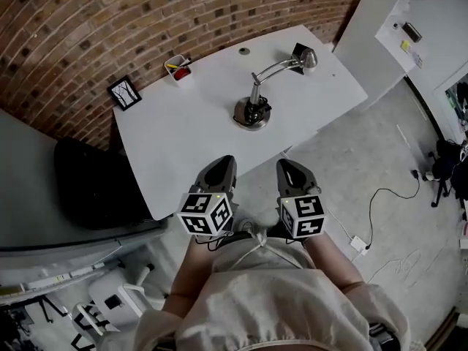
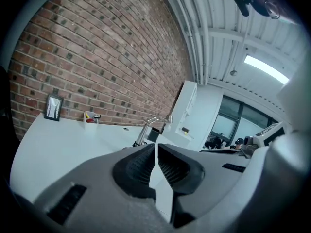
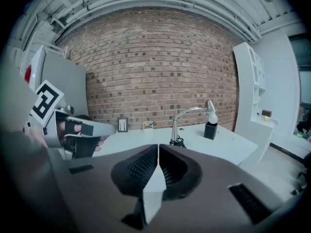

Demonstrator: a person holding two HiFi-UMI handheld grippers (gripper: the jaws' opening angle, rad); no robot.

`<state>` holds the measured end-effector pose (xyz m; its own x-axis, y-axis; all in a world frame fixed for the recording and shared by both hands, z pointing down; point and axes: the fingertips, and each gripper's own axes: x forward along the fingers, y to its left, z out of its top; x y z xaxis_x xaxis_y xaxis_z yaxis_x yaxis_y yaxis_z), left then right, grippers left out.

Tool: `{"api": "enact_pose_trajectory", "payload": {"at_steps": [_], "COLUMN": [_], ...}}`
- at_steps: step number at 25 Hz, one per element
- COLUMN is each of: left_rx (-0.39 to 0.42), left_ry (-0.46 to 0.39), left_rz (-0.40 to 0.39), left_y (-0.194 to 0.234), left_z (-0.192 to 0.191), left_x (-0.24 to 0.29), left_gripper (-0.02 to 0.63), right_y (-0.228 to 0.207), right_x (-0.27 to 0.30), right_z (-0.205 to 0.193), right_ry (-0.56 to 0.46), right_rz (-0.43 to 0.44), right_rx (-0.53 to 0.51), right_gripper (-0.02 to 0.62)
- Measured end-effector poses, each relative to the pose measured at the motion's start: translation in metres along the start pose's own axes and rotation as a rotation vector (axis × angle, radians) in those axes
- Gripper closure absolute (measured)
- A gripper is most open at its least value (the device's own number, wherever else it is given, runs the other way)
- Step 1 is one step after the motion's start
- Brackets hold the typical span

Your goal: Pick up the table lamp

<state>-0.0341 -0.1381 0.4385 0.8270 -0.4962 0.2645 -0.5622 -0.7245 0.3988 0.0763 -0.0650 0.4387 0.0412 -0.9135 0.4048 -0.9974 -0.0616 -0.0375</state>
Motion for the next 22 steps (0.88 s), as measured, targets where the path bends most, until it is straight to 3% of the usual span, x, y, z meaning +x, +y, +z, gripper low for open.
{"api": "enact_pose_trajectory", "payload": {"at_steps": [6,12,18,22], "left_rx": [-0.044,-0.074,-0.027,-0.109], "left_ry": [-0.029,-0.084,-0.132,-0.177], "left_rz": [0.104,0.234,0.358,0.417], "left_y": [0.048,0.079,0.087,0.091], "left_z": [0.012,0.033,0.066,0.079], "left_x": [0.014,0.046,0.095,0.132], "left_gripper": [0.574,0.574,0.574,0.574], "right_y": [-0.002,-0.017,-0.046,-0.067], "right_x": [0.059,0.124,0.187,0.221], "right_z": [0.015,0.039,0.074,0.091], "right_ry": [0.010,0.003,0.010,0.020], "right_rz": [0.077,0.215,0.353,0.457], "right_rx": [-0.027,-0.073,-0.143,-0.178], "right_gripper": [0.566,0.566,0.566,0.566]}}
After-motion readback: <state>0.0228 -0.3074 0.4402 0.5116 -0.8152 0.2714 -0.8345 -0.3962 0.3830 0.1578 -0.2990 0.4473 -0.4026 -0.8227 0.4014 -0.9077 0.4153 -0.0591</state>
